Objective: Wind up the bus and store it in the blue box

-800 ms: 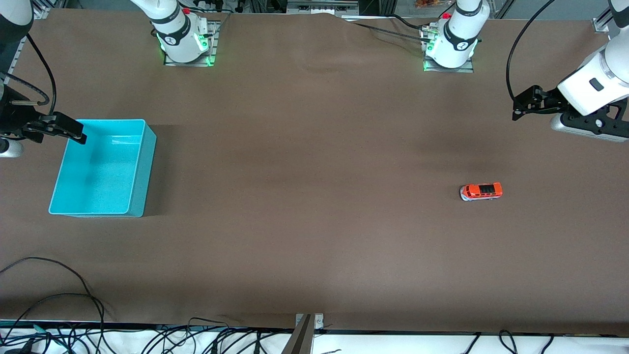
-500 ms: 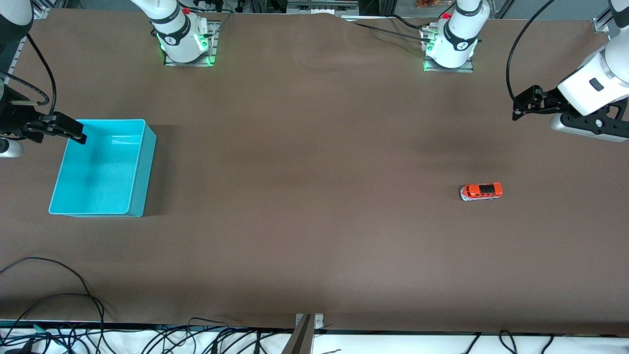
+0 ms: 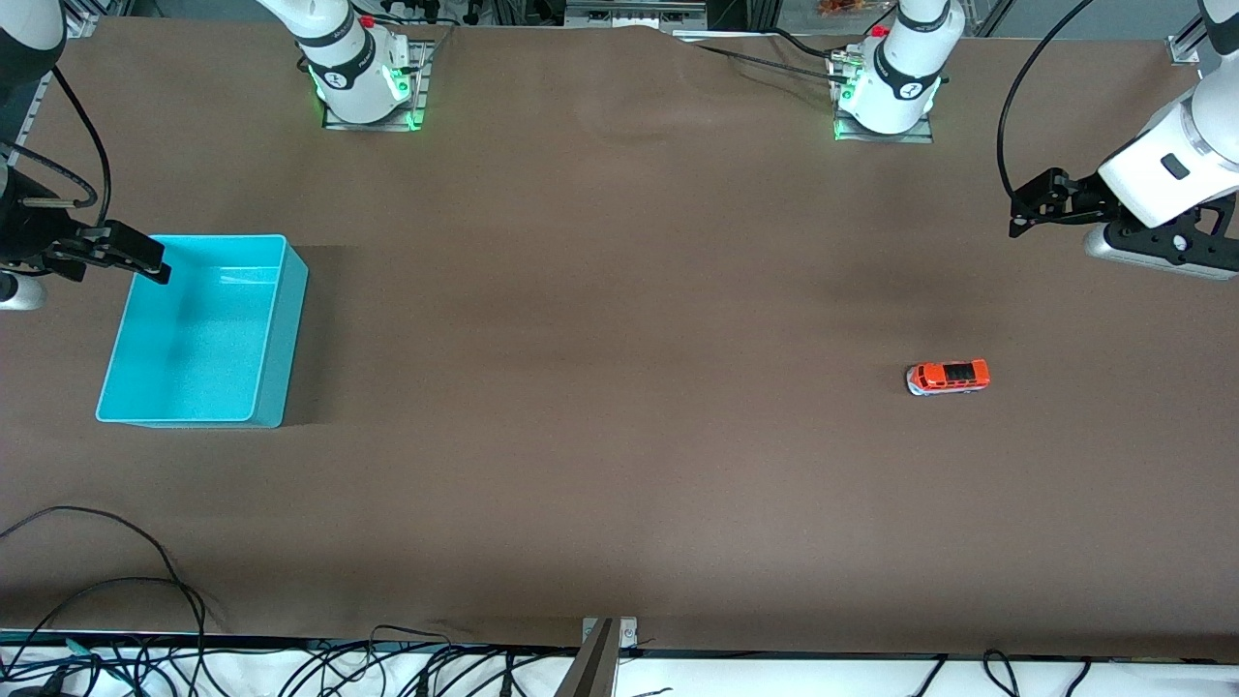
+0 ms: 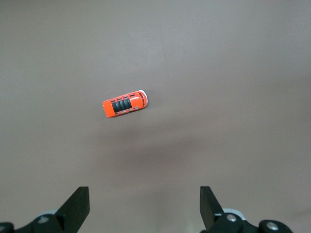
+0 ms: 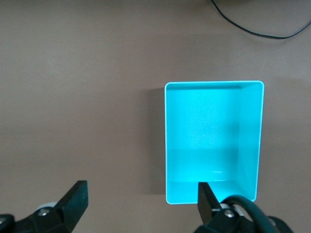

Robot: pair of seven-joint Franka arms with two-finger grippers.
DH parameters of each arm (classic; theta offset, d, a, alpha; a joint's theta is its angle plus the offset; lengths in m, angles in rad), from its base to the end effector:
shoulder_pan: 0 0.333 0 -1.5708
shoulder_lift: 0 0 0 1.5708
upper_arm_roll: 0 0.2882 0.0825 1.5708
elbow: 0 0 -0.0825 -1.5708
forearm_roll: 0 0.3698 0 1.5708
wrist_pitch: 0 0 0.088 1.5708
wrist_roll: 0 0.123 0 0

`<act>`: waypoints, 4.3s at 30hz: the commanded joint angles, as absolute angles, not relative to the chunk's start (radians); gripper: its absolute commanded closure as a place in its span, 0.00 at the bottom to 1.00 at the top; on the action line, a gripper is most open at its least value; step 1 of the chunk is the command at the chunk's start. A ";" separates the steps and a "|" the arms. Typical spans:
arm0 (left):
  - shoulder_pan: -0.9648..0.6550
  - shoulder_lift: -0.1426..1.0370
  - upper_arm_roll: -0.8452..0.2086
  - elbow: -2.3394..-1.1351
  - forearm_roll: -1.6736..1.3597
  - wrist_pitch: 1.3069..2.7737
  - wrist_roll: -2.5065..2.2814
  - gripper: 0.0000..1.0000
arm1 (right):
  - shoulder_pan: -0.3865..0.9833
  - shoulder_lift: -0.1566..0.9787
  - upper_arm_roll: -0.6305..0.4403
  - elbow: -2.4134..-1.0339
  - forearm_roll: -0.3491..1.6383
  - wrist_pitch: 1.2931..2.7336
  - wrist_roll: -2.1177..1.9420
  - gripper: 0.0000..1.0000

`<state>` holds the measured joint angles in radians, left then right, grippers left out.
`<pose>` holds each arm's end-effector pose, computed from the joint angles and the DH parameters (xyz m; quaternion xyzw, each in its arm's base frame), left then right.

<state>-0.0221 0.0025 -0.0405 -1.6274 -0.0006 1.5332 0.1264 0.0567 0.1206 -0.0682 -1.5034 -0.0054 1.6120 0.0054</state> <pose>0.5319 -0.0334 0.5506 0.9944 -0.0942 -0.0483 0.0019 0.5767 -0.0052 0.5480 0.9999 -0.0081 -0.0059 0.0068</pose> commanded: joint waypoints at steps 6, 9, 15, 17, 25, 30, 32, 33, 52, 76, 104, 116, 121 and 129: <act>-0.014 0.005 -0.043 -1.611 0.003 1.519 0.127 0.00 | 0.057 0.123 -0.072 -1.489 0.006 1.601 0.011 0.00; -0.014 0.005 -0.043 -1.611 0.003 1.519 0.127 0.00 | 0.057 0.123 -0.072 -1.489 0.008 1.601 0.011 0.00; -0.014 0.005 -0.043 -1.611 0.003 1.519 0.127 0.00 | 0.057 0.123 -0.072 -1.489 0.008 1.601 0.011 0.00; -0.014 0.005 -0.043 -1.611 0.003 1.519 0.127 0.00 | 0.057 0.123 -0.072 -1.489 0.008 1.601 0.011 0.00; -0.012 0.005 -0.043 -1.612 0.002 1.516 0.127 0.00 | 0.057 0.123 -0.072 -1.489 0.008 1.601 0.011 0.00; -0.014 0.005 -0.043 -1.611 0.002 1.516 0.127 0.00 | 0.057 0.123 -0.072 -1.489 0.008 1.601 0.011 0.00; -0.014 0.005 -0.043 -1.611 0.002 1.516 0.127 0.00 | 0.057 0.123 -0.072 -1.489 0.008 1.601 0.011 0.00; -0.014 0.005 -0.043 -1.611 0.002 1.516 0.127 0.00 | 0.057 0.123 -0.072 -1.489 0.006 1.601 0.011 0.00; -0.014 0.005 -0.043 -1.611 0.003 1.516 0.130 0.00 | 0.057 0.123 -0.072 -1.489 0.008 1.601 0.011 0.00; -0.006 0.006 -0.041 -1.611 0.003 1.516 0.133 0.00 | 0.057 0.123 -0.072 -1.489 0.008 1.601 0.011 0.00; 0.021 0.136 -0.043 -1.617 0.028 1.543 0.756 0.00 | 0.058 0.120 -0.067 -1.489 0.008 1.603 0.011 0.00; 0.034 0.224 -0.043 -1.647 0.057 1.649 1.023 0.00 | 0.058 0.120 -0.067 -1.489 0.008 1.603 0.011 0.00; 0.061 0.296 -0.043 -1.672 0.055 1.744 1.196 0.00 | 0.058 0.120 -0.067 -1.489 0.008 1.603 0.011 0.00; 0.091 0.414 -0.043 -1.677 0.055 1.891 1.410 0.00 | 0.058 0.120 -0.067 -1.488 0.008 1.603 0.011 0.00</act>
<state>0.0815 0.3506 -0.0391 -1.6876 0.0337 1.8264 1.2809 0.0571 0.1209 -0.0678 -1.5034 -0.0054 1.6120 0.0054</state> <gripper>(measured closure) 0.000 0.000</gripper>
